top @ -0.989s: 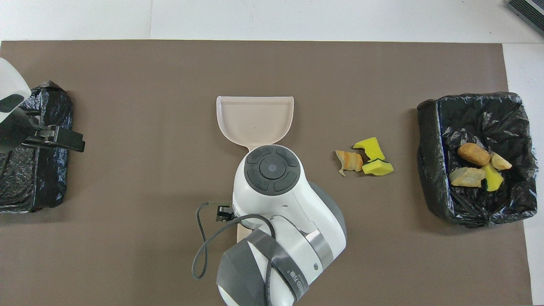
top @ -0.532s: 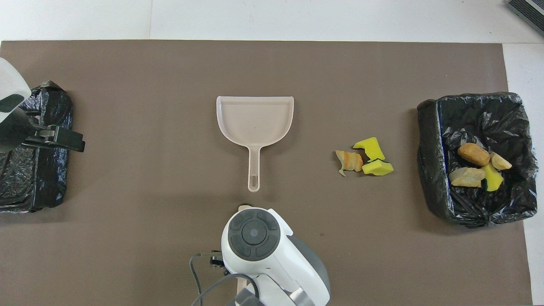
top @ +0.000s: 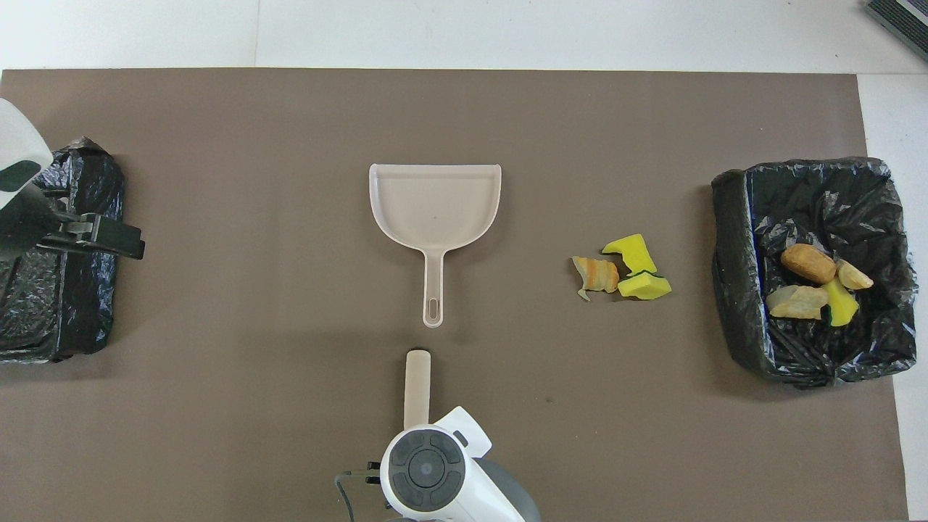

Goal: Sweep and dump trash in bin

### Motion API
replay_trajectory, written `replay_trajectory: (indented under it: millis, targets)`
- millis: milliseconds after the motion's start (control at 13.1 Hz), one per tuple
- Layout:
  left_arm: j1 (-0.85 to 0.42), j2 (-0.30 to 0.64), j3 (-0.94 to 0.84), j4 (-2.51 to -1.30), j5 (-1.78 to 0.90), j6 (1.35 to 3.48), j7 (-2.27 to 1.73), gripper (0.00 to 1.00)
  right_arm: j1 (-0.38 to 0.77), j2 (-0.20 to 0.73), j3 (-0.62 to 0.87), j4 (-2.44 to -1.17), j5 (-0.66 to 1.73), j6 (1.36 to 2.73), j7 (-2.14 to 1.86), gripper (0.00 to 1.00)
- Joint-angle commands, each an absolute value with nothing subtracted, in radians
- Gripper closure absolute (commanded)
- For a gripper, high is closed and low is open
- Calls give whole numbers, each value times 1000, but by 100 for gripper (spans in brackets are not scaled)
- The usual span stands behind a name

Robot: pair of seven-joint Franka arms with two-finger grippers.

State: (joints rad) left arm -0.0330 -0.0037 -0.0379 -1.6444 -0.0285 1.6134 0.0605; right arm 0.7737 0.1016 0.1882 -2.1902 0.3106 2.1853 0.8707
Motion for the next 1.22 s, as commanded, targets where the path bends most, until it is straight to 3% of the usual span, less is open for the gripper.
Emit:
replay_trajectory:
  millis: [0,152,228,304,456,532,913,1141]
  targets:
    - [-34,-12,-40,-1649,-18,1621,54,0,795,94,186,-2217,331,2220,879,20]
    - [-34,-12,-40,-1649,-18,1621,54,0,798,92,187,-2218,331,2220,865,22]
    - [-32,-12,-40,-1651,-18,1621,54,0,802,91,187,-2218,331,2217,868,28]
    - [-31,-12,-40,-1649,-18,1621,54,0,802,91,187,-2218,331,2215,876,43]
    - [-32,-12,-40,-1649,-18,1621,54,0,802,92,187,-2217,331,2217,877,94]
    - [-34,-12,-40,-1649,-18,1621,54,0,802,92,187,-2217,331,2217,876,100]
    - [-32,-12,-40,-1649,-18,1621,54,0,792,83,176,-2166,313,2163,879,100]
    - [-34,-12,-40,-1649,-18,1621,54,0,681,51,179,-2051,275,1930,877,100]
